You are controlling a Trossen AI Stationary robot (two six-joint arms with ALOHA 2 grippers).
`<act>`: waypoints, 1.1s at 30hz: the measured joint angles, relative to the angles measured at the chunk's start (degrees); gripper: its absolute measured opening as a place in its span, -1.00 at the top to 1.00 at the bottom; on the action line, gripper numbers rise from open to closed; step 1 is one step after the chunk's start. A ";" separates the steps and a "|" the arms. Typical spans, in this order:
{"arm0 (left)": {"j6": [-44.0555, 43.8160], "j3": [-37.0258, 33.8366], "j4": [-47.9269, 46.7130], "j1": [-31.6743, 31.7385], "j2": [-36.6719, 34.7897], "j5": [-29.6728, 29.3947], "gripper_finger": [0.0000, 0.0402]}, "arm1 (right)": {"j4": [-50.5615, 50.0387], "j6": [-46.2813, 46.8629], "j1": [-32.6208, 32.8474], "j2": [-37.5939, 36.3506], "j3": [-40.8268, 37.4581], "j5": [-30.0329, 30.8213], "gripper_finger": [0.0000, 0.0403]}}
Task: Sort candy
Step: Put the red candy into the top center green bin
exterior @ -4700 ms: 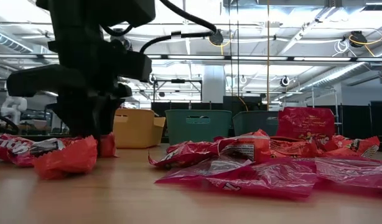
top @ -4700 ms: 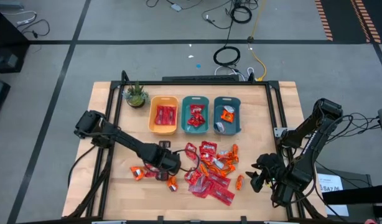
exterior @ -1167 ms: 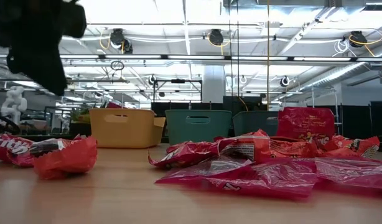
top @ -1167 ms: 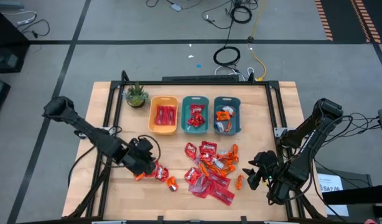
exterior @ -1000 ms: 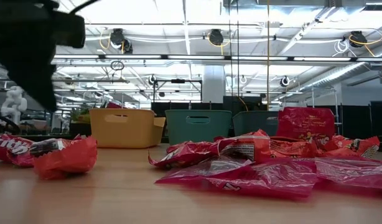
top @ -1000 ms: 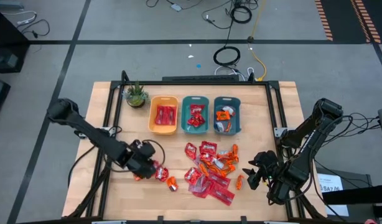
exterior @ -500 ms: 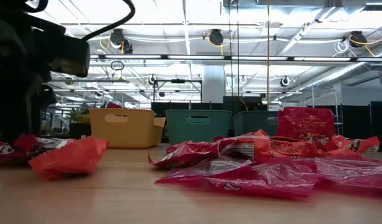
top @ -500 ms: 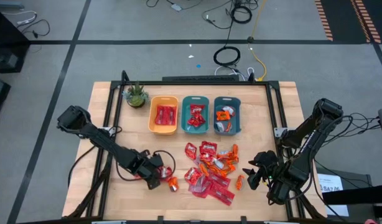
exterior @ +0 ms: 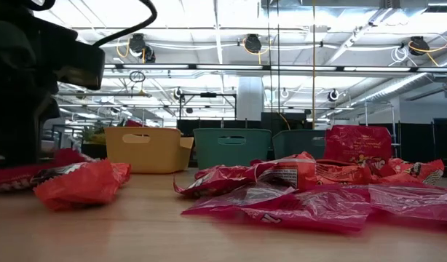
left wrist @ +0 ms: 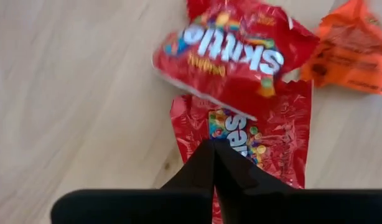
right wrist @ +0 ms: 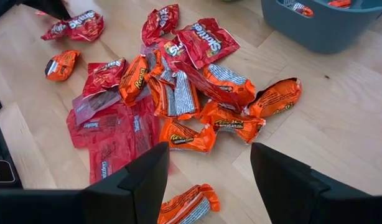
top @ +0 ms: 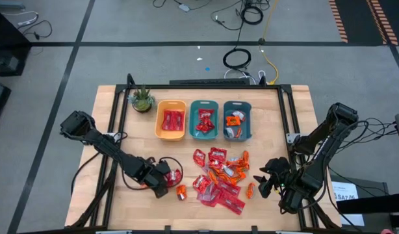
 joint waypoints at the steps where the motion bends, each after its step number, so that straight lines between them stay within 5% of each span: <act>1: 0.01 0.46 -1.25 0.00 -0.52 -0.03 0.98 | -0.14 -0.08 0.00 0.00 0.00 0.00 -0.08; 18: -0.11 5.20 -11.82 0.82 -9.66 -1.34 0.97 | -2.17 -0.43 -0.02 0.00 0.00 0.02 -0.08; 33: -8.11 2.75 -6.61 0.40 -8.34 -3.83 0.24 | -2.10 -0.24 -0.02 0.00 0.00 0.02 -0.08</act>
